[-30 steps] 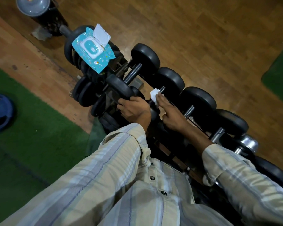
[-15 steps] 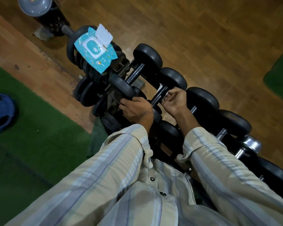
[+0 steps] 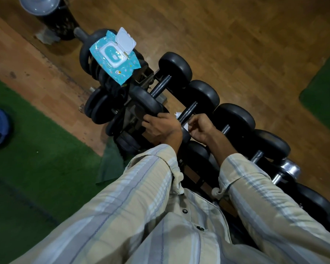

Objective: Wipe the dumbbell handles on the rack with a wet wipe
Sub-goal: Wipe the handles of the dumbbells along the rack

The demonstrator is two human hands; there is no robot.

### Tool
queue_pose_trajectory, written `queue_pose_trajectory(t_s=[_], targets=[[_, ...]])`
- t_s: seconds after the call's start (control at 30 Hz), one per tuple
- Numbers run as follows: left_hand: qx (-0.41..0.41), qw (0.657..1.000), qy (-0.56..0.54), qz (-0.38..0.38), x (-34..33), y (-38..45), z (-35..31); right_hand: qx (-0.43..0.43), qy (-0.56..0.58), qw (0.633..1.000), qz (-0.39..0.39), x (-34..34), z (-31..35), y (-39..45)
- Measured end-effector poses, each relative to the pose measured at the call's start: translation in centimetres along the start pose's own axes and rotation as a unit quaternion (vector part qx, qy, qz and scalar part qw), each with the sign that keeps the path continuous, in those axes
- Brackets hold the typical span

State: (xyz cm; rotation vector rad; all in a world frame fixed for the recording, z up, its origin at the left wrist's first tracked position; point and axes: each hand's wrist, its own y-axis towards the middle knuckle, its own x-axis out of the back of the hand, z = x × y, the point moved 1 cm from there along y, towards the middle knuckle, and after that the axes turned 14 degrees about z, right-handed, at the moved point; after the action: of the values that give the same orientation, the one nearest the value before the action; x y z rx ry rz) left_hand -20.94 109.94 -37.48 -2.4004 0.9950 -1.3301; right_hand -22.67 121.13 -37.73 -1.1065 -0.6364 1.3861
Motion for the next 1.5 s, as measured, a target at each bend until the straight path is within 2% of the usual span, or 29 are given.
queue_pose_trajectory(t_s=[0.1, 0.27, 0.43, 0.57, 0.7, 0.83, 0.93, 1.03, 1.23, 1.4, 1.43, 1.5], targets=[[-0.003, 1.000, 0.010, 0.003, 0.0, 0.1, 0.2, -0.007, -0.037, 0.999, 0.008, 1.8, -1.6, 3.1], [0.001, 1.000, 0.001, 0.021, 0.2, -0.3, 0.1, 0.013, -0.073, 0.997, -0.021, 0.4, -0.5, -0.9], [0.013, 0.999, 0.003, 0.036, 0.5, -0.4, -0.1, 0.016, -0.078, 0.996, -0.041, 1.4, -0.9, -0.7], [0.018, 0.997, -0.002, 0.071, 1.1, -0.6, 0.2, 0.048, -0.051, 0.997, -0.036, 2.1, -1.1, -1.3], [0.003, 0.998, -0.007, 0.070, 1.8, -1.0, 0.6, 0.074, -0.021, 0.997, -0.025, 3.0, -1.0, -2.8], [-0.025, 0.998, -0.025, 0.051, 2.0, -2.7, 1.1, 0.132, -0.066, 0.989, -0.031, 5.0, -0.7, -4.9], [-0.051, 0.996, -0.047, 0.056, 2.2, -5.3, 1.6, 0.183, -0.170, 0.967, -0.047, 7.7, -0.8, -6.4], [-0.082, 0.994, -0.050, 0.058, 1.9, -8.0, 2.5, 0.227, -0.279, 0.931, -0.064, 10.4, -1.6, -7.7], [-0.101, 0.991, -0.044, 0.079, 1.3, -12.9, 4.7, 0.361, -0.438, 0.819, -0.084, 13.9, -4.0, -9.8], [-0.117, 0.983, -0.017, 0.140, 0.9, -14.7, 6.8, 0.398, -0.476, 0.783, -0.050, 14.2, -4.6, -9.9], [-0.116, 0.983, -0.013, 0.142, 0.9, -14.9, 7.0, 0.393, -0.484, 0.781, -0.035, 13.9, -4.8, -10.1], [-0.112, 0.983, -0.011, 0.142, 1.0, -15.2, 7.1, 0.342, -0.491, 0.801, 0.018, 13.3, -5.2, -10.3]])
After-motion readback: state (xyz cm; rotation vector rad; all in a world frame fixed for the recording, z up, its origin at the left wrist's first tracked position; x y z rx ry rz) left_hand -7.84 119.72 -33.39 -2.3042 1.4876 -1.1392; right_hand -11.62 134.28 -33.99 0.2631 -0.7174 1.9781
